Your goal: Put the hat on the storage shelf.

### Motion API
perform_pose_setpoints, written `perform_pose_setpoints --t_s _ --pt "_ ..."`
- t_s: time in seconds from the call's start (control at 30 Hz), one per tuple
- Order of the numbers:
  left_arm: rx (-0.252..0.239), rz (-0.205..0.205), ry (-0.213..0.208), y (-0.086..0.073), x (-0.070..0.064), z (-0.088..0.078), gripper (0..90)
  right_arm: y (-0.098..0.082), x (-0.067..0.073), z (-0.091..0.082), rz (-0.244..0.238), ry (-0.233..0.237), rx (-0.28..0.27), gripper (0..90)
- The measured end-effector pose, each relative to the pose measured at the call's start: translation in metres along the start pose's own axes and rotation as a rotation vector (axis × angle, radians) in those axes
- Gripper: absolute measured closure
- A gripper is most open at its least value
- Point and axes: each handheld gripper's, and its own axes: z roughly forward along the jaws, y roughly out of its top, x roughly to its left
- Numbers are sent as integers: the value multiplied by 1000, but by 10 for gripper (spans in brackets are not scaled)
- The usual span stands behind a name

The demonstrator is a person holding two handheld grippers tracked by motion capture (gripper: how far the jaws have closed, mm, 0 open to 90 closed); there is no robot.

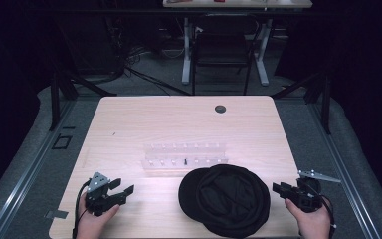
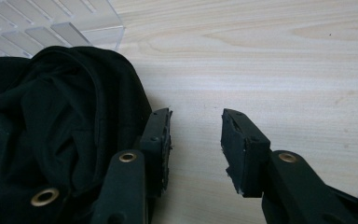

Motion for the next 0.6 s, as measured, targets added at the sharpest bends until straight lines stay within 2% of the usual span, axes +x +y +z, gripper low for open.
perform_pose_setpoints --t_s 0.1,0.13,0.27,0.6 --pt "0 4 1 0 0 0 394 9 -1 -3 -1 16 44 594" --pt "1 4 1 0 0 0 395 12 -1 -4 15 22 66 591" --pt "4 0 1 0 0 1 395 21 0 -7 24 51 100 594" --pt "11 1 -1 -1 -1 2 395 33 11 -12 9 38 179 640"
